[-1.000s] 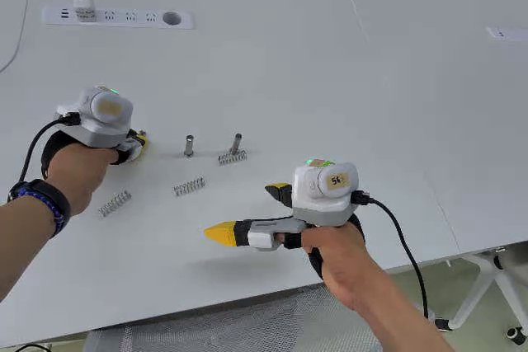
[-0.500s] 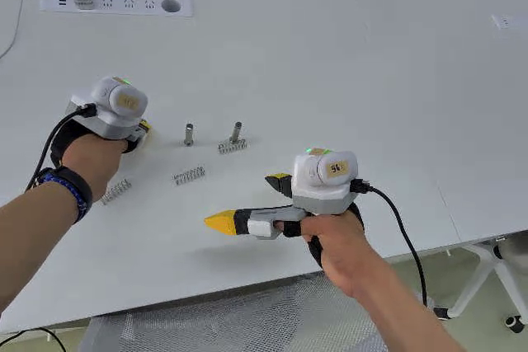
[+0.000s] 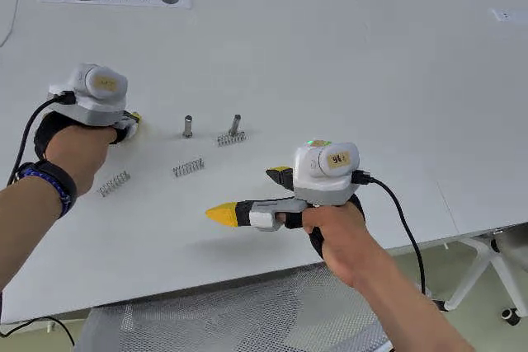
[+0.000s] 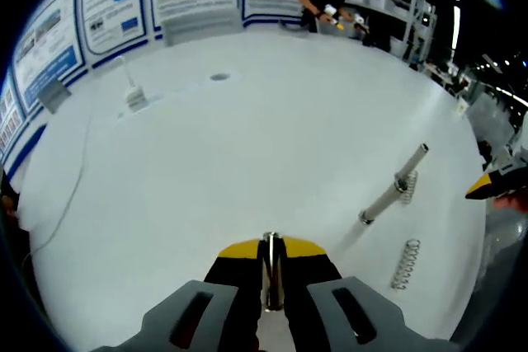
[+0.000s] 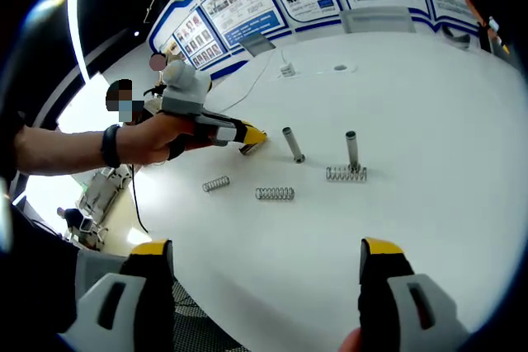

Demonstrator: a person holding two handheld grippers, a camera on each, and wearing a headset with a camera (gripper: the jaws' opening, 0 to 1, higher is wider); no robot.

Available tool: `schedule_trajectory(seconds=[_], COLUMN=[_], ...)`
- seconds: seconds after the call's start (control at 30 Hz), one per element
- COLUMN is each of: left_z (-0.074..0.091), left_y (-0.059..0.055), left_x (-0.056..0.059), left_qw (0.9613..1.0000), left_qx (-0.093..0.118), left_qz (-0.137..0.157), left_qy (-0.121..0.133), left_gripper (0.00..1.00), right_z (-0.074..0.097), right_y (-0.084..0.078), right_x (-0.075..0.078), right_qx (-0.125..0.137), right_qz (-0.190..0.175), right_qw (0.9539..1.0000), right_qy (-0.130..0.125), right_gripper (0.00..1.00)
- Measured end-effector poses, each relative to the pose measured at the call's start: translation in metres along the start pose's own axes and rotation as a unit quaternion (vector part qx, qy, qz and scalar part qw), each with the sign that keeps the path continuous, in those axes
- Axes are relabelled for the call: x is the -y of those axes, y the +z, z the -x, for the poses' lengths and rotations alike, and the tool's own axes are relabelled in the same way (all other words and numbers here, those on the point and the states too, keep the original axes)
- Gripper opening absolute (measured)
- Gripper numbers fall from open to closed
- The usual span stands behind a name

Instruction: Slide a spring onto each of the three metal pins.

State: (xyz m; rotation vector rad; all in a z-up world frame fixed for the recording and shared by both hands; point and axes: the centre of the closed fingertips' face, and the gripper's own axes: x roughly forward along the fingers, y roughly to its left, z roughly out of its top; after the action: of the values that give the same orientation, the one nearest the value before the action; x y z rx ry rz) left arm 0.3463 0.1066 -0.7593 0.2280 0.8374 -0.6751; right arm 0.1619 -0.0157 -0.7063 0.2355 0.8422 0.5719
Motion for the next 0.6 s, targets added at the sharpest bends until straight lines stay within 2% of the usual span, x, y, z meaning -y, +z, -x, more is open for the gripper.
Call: schedule_trajectory(seconds=[0.07, 0.37, 0.6], left_z=[0.003, 0.015, 0.022], left_y=[-0.001, 0.004, 0.006], left_x=[0.001, -0.003, -0.004], left_qw=[1.0, 0.9996, 0.9995], left_qx=[-0.003, 0.012, 0.018], left_qz=[0.007, 0.025, 0.025], left_qy=[-0.003, 0.003, 0.008], left_gripper=[0.07, 0.07, 0.07], right_z=[-0.001, 0.001, 0.001], right_y=[0.0, -0.001, -0.001], right_x=[0.001, 0.003, 0.002], right_qx=[0.0, 0.002, 0.002], right_qz=[-0.002, -0.005, -0.006], right_qw=[1.0, 1.0, 1.0], right_qy=[-0.001, -0.003, -0.002], right_gripper=[0.95, 0.95, 0.95])
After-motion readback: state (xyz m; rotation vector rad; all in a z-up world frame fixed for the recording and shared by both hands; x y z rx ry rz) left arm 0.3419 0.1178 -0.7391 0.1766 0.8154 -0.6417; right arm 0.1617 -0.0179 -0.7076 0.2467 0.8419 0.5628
